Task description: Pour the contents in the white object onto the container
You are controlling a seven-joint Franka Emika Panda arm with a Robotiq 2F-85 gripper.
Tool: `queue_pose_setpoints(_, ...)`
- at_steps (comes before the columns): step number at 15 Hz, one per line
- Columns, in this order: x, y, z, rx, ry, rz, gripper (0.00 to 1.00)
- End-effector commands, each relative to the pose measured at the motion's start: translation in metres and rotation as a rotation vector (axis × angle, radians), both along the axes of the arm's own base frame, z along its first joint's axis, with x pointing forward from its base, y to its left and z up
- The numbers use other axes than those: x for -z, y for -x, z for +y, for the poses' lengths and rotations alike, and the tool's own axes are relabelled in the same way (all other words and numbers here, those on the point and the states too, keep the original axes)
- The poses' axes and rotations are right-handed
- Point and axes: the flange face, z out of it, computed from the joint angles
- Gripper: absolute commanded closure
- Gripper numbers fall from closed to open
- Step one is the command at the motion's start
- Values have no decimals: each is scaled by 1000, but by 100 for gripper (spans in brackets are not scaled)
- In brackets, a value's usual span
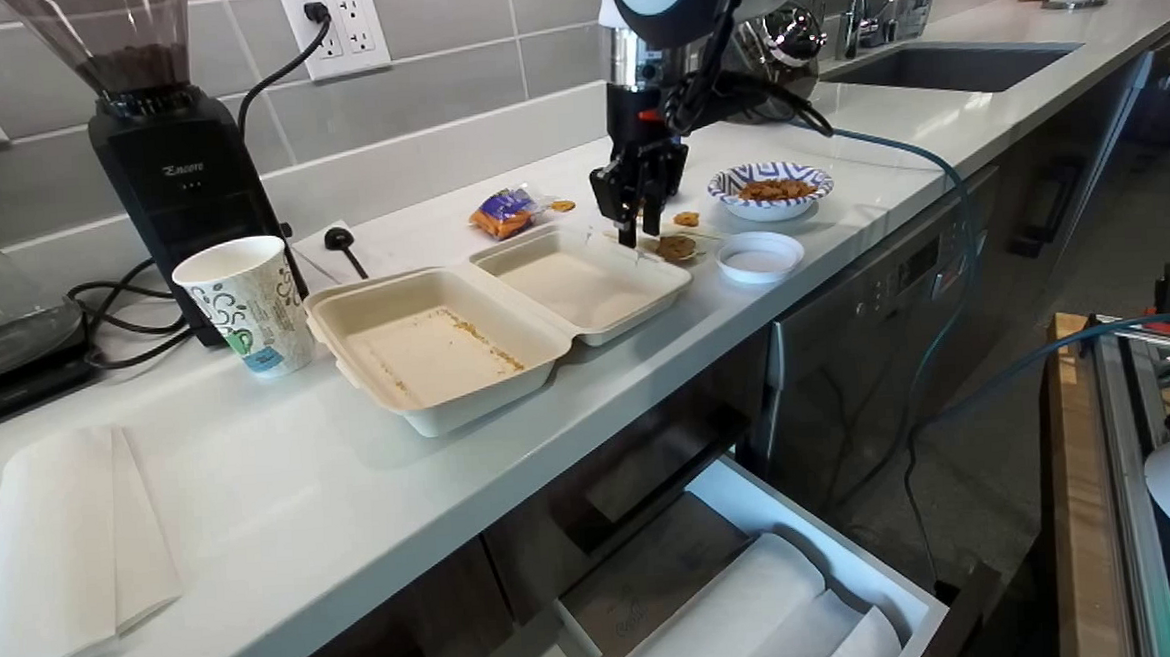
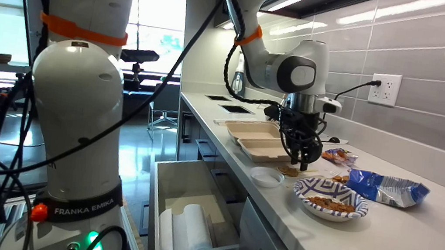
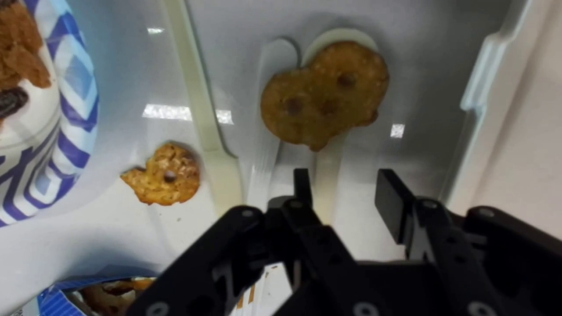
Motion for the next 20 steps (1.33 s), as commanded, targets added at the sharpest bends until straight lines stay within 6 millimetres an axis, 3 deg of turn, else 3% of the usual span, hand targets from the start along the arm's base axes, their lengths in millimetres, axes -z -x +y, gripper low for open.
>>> queue_pose_setpoints(1, 6, -5, 2, 13, 6, -8, 58)
queue_pose_setpoints(20, 7, -4, -5, 38, 14, 0, 72)
